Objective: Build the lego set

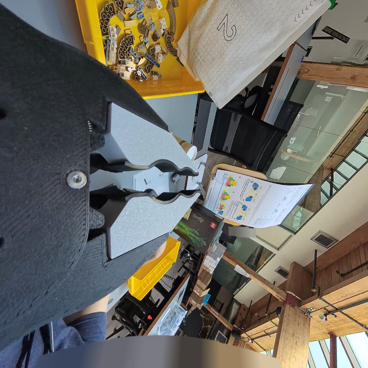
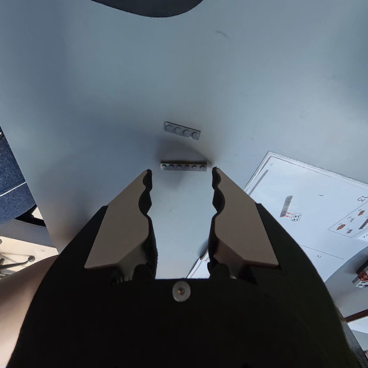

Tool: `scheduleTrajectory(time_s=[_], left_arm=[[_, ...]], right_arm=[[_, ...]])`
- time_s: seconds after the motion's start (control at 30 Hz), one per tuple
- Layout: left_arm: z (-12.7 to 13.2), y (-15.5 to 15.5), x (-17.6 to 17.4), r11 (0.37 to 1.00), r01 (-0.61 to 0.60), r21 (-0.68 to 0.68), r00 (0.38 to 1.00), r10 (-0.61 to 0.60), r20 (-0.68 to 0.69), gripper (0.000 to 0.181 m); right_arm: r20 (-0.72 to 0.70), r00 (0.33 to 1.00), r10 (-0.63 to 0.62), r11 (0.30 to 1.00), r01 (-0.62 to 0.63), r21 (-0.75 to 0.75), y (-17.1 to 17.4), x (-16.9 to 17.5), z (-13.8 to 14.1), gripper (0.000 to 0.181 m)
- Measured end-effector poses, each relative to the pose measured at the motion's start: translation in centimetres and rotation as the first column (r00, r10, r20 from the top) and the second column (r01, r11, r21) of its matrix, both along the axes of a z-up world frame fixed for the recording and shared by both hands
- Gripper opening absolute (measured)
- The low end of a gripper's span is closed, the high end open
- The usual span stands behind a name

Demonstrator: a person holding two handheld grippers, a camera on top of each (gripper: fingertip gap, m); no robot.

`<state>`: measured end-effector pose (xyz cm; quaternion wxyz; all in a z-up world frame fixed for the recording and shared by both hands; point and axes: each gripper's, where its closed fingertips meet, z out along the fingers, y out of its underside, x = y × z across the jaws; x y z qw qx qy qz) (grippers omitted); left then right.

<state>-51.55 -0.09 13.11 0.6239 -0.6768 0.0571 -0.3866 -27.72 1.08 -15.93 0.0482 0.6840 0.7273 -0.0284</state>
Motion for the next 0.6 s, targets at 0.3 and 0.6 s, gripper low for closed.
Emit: scheduleTrajectory(time_s=[0.3, 0.6], left_arm=[[0.0, 1.1, -2.3, 0.991, -0.126, 0.050, 0.987, 0.131, -0.093, 0.027], [-3.9, 5.5, -3.4, 0.978, -0.196, 0.077, 0.906, 0.211, -0.367, 0.041]], right_arm=[[-0.773, 0.627, -0.093, 0.896, 0.391, 0.209, 9.6, 3.5, 18.1, 0.068], [-0.963, 0.204, 0.179, 0.659, 0.702, 0.271, 12.9, 11.7, 29.4, 0.107]])
